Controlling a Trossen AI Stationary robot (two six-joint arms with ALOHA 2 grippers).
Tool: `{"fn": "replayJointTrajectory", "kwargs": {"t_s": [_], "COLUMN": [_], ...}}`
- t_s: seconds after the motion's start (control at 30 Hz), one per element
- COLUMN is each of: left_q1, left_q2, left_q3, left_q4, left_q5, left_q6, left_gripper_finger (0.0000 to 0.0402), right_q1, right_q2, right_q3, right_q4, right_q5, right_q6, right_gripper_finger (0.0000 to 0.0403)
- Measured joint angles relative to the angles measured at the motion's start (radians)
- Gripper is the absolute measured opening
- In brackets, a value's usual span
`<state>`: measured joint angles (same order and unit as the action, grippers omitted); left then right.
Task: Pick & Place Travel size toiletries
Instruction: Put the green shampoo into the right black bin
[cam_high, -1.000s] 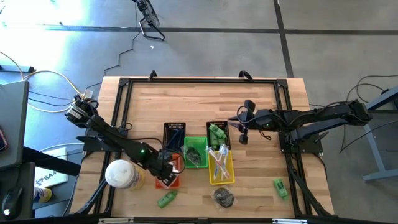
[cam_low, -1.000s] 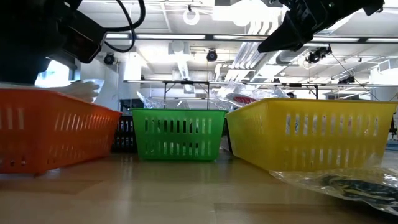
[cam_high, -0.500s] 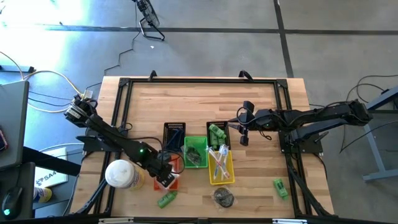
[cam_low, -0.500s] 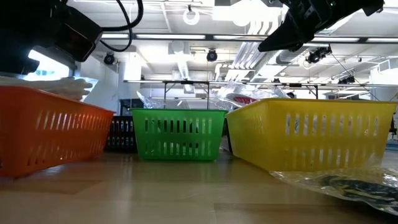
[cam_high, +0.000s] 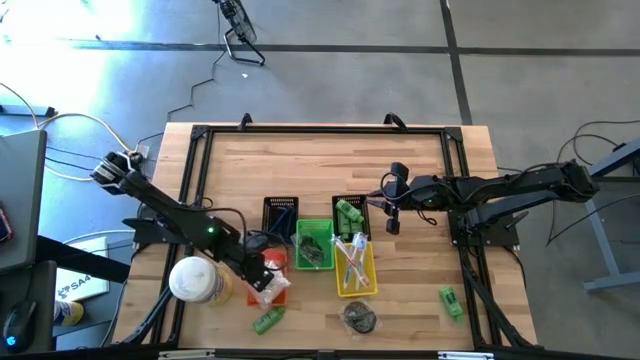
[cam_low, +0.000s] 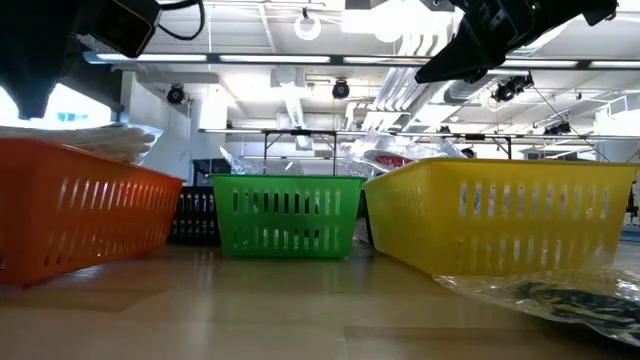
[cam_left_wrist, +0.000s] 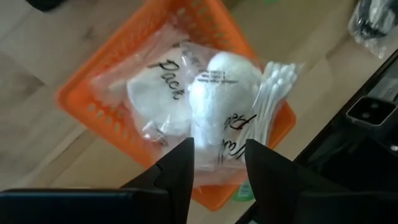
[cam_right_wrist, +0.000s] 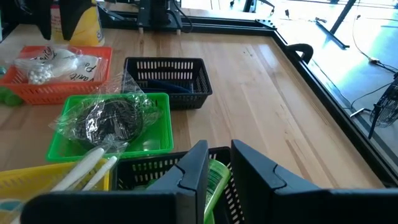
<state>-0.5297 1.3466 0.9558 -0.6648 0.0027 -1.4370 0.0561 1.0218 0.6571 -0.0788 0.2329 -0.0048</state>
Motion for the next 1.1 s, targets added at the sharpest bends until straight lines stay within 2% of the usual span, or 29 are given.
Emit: {"fn": "replayJointTrajectory", "kwargs": {"t_s": [0.07,0.2,0.43,0.57,0.67,0.8,0.87,1.1], "left_q1": [0.000,0.000,0.000,0.000,0.000,0.000,0.000,0.000], "left_q2": [-0.021,-0.055,-0.065,-0.059,-0.052,-0.035,-0.019,0.058], "left_q3": [0.000,0.000,0.000,0.000,0.000,0.002,0.000,0.000], "left_q4": [-0.014,-0.023,-0.001,0.114,0.275,0.478,0.507,0.555], "left_q5": [-0.026,-0.148,-0.434,-0.637,-0.759,-0.794,-0.790,-0.737], "left_q6": [0.000,0.042,0.203,0.408,0.622,0.895,0.967,0.985], "left_gripper_finger": [0.0138,0.0138,0.0138,0.0138,0.0138,0.0138,0.0138,0.0138], "right_q1": [0.000,0.000,0.000,0.000,0.001,0.003,0.003,0.003], "right_q2": [0.000,0.000,0.000,0.000,0.000,0.000,0.000,0.000], "right_q3": [0.000,0.000,0.000,0.000,0.000,0.000,0.000,0.000], "right_q4": [0.000,0.000,0.000,0.000,0.000,0.000,-0.001,-0.001], "right_q5": [0.000,0.000,-0.001,-0.001,-0.002,-0.037,-0.056,-0.057], "right_q6": [0.000,0.000,0.000,0.006,0.009,0.030,0.050,0.072], "right_gripper_finger": [0.0063,0.0063,0.0063,0.0063,0.0063,0.0063,0.0063,0.0063]}}
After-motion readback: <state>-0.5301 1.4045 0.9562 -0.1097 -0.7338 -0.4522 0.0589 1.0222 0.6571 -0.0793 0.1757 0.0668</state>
